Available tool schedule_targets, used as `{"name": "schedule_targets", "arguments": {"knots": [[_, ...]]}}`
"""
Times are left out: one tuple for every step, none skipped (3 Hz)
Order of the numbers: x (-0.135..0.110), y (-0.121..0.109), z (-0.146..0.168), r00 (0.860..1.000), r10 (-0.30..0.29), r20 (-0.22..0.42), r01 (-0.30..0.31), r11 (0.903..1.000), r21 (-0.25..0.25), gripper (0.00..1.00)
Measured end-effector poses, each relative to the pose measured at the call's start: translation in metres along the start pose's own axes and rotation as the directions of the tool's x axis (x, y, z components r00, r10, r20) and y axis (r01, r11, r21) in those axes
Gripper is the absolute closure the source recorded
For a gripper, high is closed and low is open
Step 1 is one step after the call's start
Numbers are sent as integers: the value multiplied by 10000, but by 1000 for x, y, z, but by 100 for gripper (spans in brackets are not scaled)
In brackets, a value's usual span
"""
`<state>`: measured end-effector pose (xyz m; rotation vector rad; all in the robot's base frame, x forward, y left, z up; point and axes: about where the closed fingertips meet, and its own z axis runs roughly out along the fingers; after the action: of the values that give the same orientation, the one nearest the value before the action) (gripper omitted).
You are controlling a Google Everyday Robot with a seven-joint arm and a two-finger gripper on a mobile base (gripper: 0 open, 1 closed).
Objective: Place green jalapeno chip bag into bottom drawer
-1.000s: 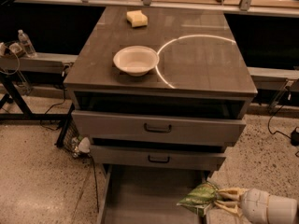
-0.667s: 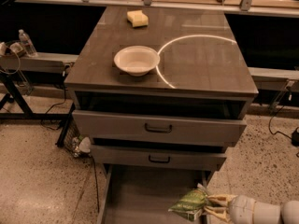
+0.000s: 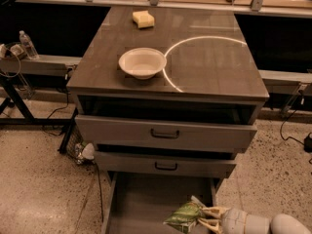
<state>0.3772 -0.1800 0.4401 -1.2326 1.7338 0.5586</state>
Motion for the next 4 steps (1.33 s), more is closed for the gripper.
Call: {"name": "schedule_targets", "arguments": {"knots": [[20,7,33,9996,114,256,-114,9999,14,100],[40,9,70,9984,198,538,-208,9996,166,100],[49,6,106,9965,146,825,-166,9996,238,85],[54,4,131,9953,141,954,-163,9996,225,62]]}}
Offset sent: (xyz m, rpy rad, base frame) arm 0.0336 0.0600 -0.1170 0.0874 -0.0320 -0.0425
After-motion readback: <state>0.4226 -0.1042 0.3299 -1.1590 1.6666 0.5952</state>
